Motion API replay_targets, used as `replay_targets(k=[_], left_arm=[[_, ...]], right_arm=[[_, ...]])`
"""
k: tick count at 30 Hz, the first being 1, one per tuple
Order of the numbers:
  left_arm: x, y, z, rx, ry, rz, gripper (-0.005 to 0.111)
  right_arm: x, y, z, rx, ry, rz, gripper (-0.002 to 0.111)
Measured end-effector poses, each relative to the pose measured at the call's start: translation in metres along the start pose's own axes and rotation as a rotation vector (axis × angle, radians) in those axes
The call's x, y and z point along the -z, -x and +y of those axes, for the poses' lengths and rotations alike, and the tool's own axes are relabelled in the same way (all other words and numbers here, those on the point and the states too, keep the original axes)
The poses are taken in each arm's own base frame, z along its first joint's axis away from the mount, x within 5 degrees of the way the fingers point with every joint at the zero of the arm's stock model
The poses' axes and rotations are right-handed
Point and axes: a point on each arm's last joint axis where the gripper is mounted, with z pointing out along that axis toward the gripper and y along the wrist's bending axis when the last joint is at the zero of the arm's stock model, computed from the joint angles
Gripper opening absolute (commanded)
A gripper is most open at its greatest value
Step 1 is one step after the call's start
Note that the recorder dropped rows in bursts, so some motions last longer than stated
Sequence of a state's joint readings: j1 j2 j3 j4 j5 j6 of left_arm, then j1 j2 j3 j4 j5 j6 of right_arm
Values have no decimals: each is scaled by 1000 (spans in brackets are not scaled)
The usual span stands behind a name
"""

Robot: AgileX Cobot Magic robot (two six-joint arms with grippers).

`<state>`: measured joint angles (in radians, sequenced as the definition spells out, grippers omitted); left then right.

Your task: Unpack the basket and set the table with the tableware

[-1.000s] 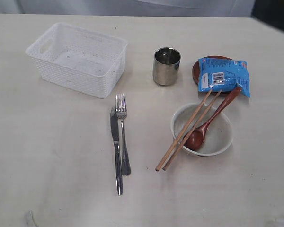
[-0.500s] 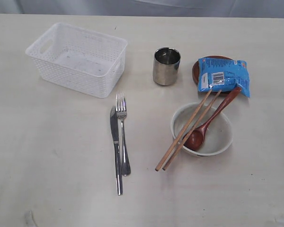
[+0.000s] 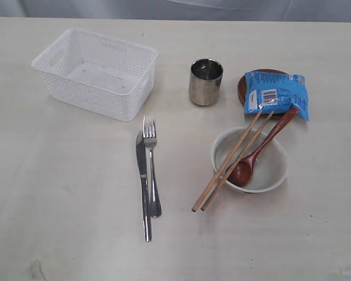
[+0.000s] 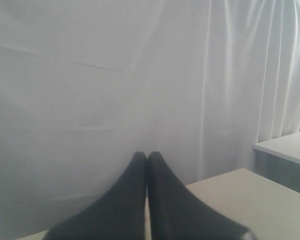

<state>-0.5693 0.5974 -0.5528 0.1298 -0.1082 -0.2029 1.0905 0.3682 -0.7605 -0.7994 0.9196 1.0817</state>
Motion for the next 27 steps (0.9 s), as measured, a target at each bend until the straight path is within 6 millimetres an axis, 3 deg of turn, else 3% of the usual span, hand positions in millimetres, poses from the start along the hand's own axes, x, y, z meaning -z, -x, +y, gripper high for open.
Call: replay_targets(k=[11, 15, 23, 27], left_arm=[[0, 0, 0, -24, 0, 0, 0], [15, -3, 2, -118, 18, -10, 0], [70, -48, 27, -168, 338, 40, 0], [85, -77, 32, -173, 449, 56, 0]], right_arm=[[0, 0, 0, -2, 0, 0, 0], [0, 0, 0, -2, -2, 1, 0], [0, 0, 0, -2, -4, 2, 0], [0, 0, 0, -2, -4, 2, 0]])
